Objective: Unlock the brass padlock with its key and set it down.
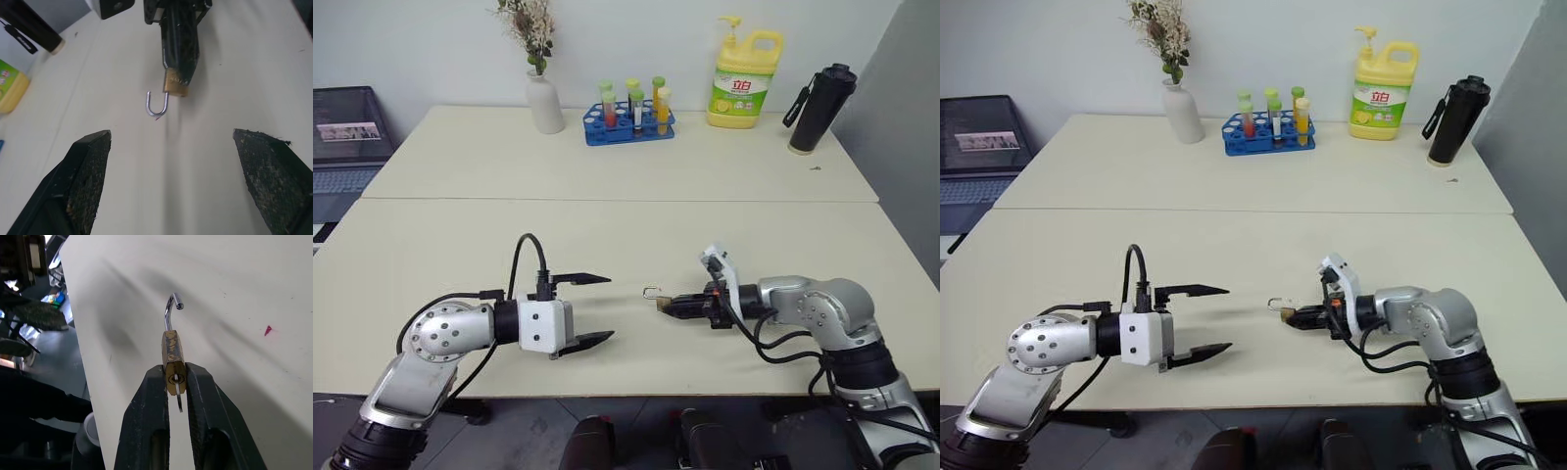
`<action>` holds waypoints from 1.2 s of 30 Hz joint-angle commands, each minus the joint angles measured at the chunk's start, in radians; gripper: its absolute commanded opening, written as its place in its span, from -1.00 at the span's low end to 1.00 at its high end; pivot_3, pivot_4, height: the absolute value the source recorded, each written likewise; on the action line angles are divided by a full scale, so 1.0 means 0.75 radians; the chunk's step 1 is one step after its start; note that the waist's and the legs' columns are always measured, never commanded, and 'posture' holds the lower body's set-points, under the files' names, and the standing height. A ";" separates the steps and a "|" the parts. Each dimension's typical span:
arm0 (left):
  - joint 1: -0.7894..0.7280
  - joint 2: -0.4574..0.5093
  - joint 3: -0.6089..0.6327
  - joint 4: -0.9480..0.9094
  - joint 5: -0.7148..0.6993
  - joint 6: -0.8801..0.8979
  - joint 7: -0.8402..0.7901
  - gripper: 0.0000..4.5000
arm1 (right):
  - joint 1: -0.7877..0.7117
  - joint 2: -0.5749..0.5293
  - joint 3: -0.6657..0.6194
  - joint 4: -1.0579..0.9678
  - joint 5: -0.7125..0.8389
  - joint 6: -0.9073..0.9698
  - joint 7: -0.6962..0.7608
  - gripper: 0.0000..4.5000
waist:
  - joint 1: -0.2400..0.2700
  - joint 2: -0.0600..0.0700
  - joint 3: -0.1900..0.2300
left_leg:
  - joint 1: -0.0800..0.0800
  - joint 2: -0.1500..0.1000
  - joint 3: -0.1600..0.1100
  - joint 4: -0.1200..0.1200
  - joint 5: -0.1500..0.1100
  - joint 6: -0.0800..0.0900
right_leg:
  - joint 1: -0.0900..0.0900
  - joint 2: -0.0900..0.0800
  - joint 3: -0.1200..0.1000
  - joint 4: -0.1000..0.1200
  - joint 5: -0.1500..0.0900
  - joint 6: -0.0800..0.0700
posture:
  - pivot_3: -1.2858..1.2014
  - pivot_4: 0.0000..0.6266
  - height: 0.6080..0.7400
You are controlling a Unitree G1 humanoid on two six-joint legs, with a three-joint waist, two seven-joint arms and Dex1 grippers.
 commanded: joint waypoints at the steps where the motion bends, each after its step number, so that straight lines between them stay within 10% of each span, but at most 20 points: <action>1: -0.031 0.004 -0.045 -0.001 0.021 -0.025 -0.021 0.85 | -0.022 0.048 -0.060 0.029 0.020 0.055 -0.074 -0.92 | 0.000 0.000 0.000 | 0.000 0.000 0.000 0.000 0.000 0.000 | 0.000 0.000 0.000 0.000 0.000 0.000 | 0.03 -0.52 1.00; 8: -0.097 -0.030 -0.105 0.037 0.067 -0.052 -0.011 0.85 | -0.028 0.117 -0.086 0.108 -0.017 0.125 -0.208 -0.92 | 0.000 0.000 0.000 | 0.000 0.001 0.001 0.000 0.000 0.000 | 0.000 0.002 0.001 0.000 0.000 0.000 | 0.03 -0.52 1.00; 21: -0.050 -0.025 -0.046 0.013 0.030 0.010 0.028 0.85 | 0.082 -0.215 0.010 -0.101 -0.063 -0.040 -0.061 0.97 | 0.011 0.000 0.000 | 0.000 -0.002 0.000 0.001 0.000 0.000 | 0.001 0.001 0.000 -0.001 0.000 0.001 | 0.03 -0.52 1.00; 36: 0.110 0.029 0.153 -0.126 -0.120 0.451 0.106 0.85 | 0.198 -0.479 -0.001 -0.147 -0.322 -1.027 0.377 0.99 | -0.001 0.000 0.000 | 0.001 0.007 0.000 0.000 0.000 0.000 | 0.000 0.005 -0.001 0.000 -0.002 -0.002 | 0.03 -0.52 1.00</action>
